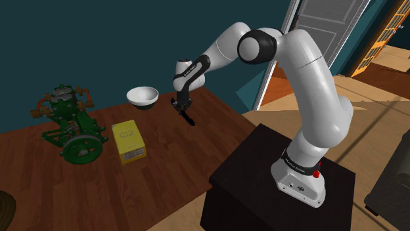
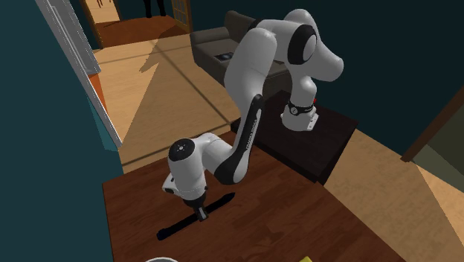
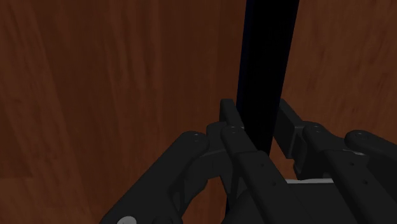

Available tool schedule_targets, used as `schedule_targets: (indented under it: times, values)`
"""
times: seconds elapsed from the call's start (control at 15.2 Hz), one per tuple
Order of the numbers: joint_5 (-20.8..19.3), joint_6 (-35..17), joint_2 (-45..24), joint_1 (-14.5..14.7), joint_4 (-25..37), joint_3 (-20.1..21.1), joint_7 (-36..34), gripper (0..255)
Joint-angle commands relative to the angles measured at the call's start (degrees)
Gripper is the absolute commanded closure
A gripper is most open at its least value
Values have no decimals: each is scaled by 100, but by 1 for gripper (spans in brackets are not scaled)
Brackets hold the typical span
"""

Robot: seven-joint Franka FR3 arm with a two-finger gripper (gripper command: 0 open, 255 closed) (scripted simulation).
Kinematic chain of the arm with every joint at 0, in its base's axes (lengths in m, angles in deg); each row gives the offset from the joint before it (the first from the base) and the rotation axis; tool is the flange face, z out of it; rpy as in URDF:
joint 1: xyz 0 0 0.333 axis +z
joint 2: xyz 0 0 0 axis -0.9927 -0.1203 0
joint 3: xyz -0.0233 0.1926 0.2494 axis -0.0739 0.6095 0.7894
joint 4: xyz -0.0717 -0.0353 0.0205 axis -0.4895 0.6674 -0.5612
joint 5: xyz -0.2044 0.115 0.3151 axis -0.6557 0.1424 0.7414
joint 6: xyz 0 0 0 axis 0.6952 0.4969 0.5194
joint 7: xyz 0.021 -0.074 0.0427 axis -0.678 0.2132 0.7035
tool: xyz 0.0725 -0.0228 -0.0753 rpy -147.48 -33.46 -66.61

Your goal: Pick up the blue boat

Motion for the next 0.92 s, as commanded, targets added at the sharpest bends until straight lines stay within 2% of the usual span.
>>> schedule_targets:
  times: [0.0, 0.86]
  values:
    - [0, 0, 1, 0, 1, 0, 0, 255]
    - [7, 470, 662, -19, -192, 7, -2, 255]
